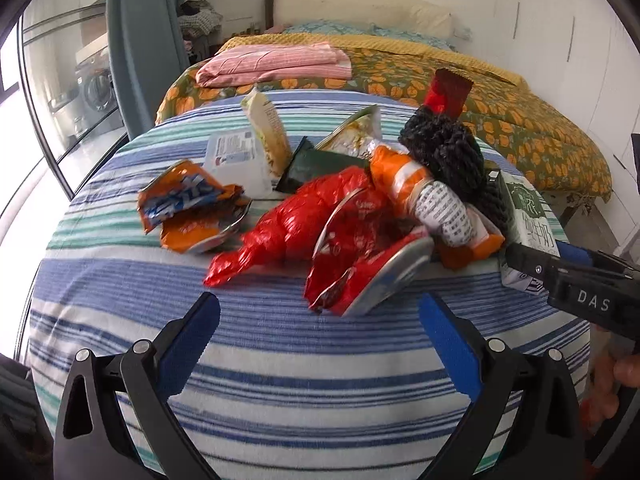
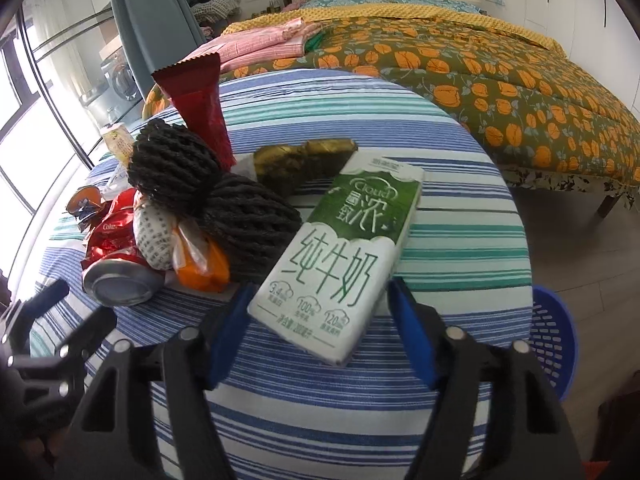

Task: Collect trash
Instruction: 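Grasp the crushed red Coke can with the left tool while the right tool grasps the milk carton, then carry the Coke can with the left tool while the right tool carries the milk carton to the blue basket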

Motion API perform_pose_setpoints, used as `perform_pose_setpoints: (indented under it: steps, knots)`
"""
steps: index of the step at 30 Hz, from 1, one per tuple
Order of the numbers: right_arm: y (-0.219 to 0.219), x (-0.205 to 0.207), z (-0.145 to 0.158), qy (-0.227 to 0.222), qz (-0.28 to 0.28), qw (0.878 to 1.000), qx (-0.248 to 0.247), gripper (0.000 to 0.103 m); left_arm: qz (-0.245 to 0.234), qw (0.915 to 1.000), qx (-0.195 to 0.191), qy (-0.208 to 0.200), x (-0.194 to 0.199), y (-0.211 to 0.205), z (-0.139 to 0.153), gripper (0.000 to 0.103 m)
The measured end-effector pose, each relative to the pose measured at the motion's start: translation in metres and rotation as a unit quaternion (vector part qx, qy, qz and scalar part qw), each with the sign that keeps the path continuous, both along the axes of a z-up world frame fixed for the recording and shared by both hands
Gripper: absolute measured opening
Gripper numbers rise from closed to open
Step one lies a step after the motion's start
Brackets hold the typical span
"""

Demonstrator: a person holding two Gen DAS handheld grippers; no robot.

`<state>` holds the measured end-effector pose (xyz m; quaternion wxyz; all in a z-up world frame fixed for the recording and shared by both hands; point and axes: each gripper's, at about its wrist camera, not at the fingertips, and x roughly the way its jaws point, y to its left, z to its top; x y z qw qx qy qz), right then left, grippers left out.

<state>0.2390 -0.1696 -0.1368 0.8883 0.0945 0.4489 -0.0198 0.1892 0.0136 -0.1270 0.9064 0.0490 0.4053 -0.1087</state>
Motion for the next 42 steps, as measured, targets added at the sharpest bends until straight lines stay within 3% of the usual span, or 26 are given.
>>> perform_pose_setpoints:
  steps: [6, 12, 14, 17, 19, 23, 27, 30, 32, 34, 36, 38, 40, 42]
  knots:
    - [-0.018, -0.021, 0.005, 0.006, 0.037, 0.999, 0.003, 0.059, -0.075, 0.9969, -0.026, -0.004, -0.003, -0.017, -0.001, 0.099]
    - [-0.049, -0.036, 0.008, 0.019, 0.039, 0.999, -0.014, 0.059, -0.176, 0.9811, -0.074, 0.034, -0.033, -0.027, -0.004, 0.099]
    - [-0.057, -0.035, 0.009, 0.023, 0.039, 0.999, -0.020, 0.059, -0.173, 0.9826, -0.061, 0.029, -0.038, -0.028, -0.003, 0.099]
    - [-0.059, -0.033, 0.009, 0.027, 0.045, 0.998, -0.031, 0.060, -0.127, 0.9907, -0.049, 0.011, -0.035, -0.020, 0.003, 0.099]
    - [-0.058, -0.030, 0.009, 0.031, 0.052, 0.997, -0.042, 0.070, -0.102, 0.9939, -0.041, 0.003, -0.033, -0.015, 0.002, 0.099]
    - [-0.052, -0.022, 0.007, 0.039, 0.069, 0.995, -0.057, 0.076, -0.081, 0.9965, -0.011, -0.016, -0.018, -0.011, 0.003, 0.099]
    - [-0.047, -0.014, 0.009, 0.042, 0.078, 0.993, -0.074, 0.080, -0.078, 0.9965, -0.009, -0.029, -0.001, -0.003, 0.010, 0.099]
    - [-0.041, -0.004, 0.008, 0.047, 0.091, 0.991, -0.087, 0.080, -0.100, 0.9948, -0.017, -0.015, 0.009, -0.008, 0.009, 0.098]
    - [-0.038, 0.003, 0.006, 0.053, 0.100, 0.989, -0.094, 0.079, -0.118, 0.9928, -0.017, -0.002, 0.008, -0.012, 0.008, 0.085]
    - [-0.037, 0.007, 0.003, 0.058, 0.102, 0.988, -0.100, 0.055, -0.124, 0.9922, -0.011, 0.002, 0.002, -0.013, 0.007, 0.078]
    - [-0.040, 0.006, 0.003, 0.063, 0.103, 0.988, -0.095, 0.054, -0.132, 0.9911, -0.011, 0.006, -0.007, -0.012, 0.009, 0.068]
    - [-0.045, 0.000, 0.007, 0.070, 0.112, 0.989, -0.073, 0.054, -0.153, 0.9871, -0.038, 0.027, -0.013, -0.007, 0.012, 0.054]
    - [-0.048, -0.006, 0.010, 0.077, 0.121, 0.988, -0.060, 0.054, -0.158, 0.9861, -0.041, 0.029, -0.017, -0.007, 0.012, 0.054]
    - [-0.050, -0.008, 0.009, 0.092, 0.128, 0.986, -0.055, 0.054, -0.146, 0.9888, -0.025, 0.019, -0.017, -0.009, 0.010, 0.064]
